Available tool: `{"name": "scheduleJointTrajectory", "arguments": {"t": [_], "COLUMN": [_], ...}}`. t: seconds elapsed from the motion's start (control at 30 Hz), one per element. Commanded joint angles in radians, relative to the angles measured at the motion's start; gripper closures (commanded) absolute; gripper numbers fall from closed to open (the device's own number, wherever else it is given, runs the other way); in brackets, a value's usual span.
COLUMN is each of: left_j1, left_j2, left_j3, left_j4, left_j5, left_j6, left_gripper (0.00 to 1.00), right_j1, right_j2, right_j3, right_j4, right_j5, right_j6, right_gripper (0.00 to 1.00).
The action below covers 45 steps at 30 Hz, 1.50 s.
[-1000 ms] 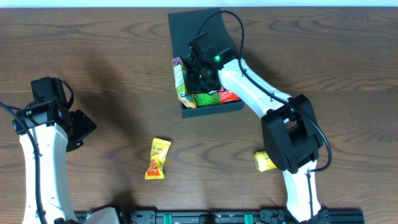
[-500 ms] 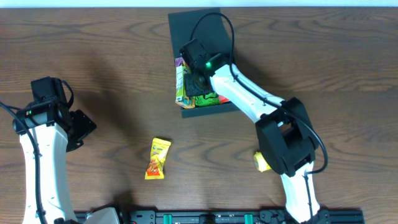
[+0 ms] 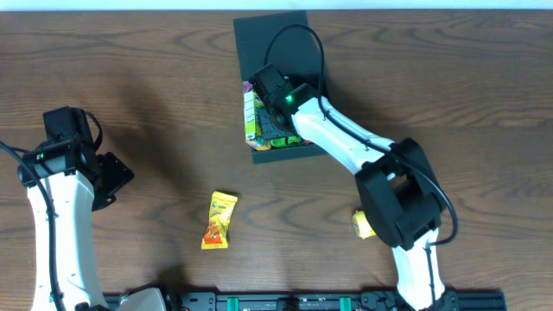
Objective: Pack container
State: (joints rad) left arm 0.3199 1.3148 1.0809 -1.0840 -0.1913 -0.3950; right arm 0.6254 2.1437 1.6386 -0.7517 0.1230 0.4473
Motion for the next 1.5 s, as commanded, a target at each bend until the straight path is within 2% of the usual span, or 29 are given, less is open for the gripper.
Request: {"name": "scheduleJointTrajectory", "arguments": {"t": [0.0,0.27,0.43,0.73,0.9,1.47], "left_j1": [0.005,0.005,0.005,0.005,0.005,0.005], "left_j2": [0.005,0.005,0.005,0.005,0.005,0.005], "left_j3": [0.003,0.003,0.003,0.003,0.003,0.003], "left_j4": [-0.002,-0.002,-0.002,-0.002,-0.002,-0.002], "left_j5": [-0.021,-0.021,-0.021,-0.021,-0.021,-0.021], "left_j6": [0.006,0.006,0.006,0.006,0.006,0.006], "left_gripper": [0.05,0.05,0.05,0.05,0.05,0.05], "right_j1": [-0.013,-0.001,0.007,0.032,0.011,0.010], "right_j2": [-0.101,-0.238,-0.253,-0.225,-0.219,-0.111], "right_j3": [0.044,0.044,0.044,0.042,0.042,0.034], "right_j4": [-0.026,-0.082,-0.092,-0.050,-0.019,-0.024], "right_j5": [0.027,0.021,-0.145,-0.254,-0.475,-0.369], "right_j6": [-0.018,-0.018,-0.018,-0.024,-0.053,-0.086], "right_gripper": [0.99,0.99,0.99,0.99,0.99,0.99]}}
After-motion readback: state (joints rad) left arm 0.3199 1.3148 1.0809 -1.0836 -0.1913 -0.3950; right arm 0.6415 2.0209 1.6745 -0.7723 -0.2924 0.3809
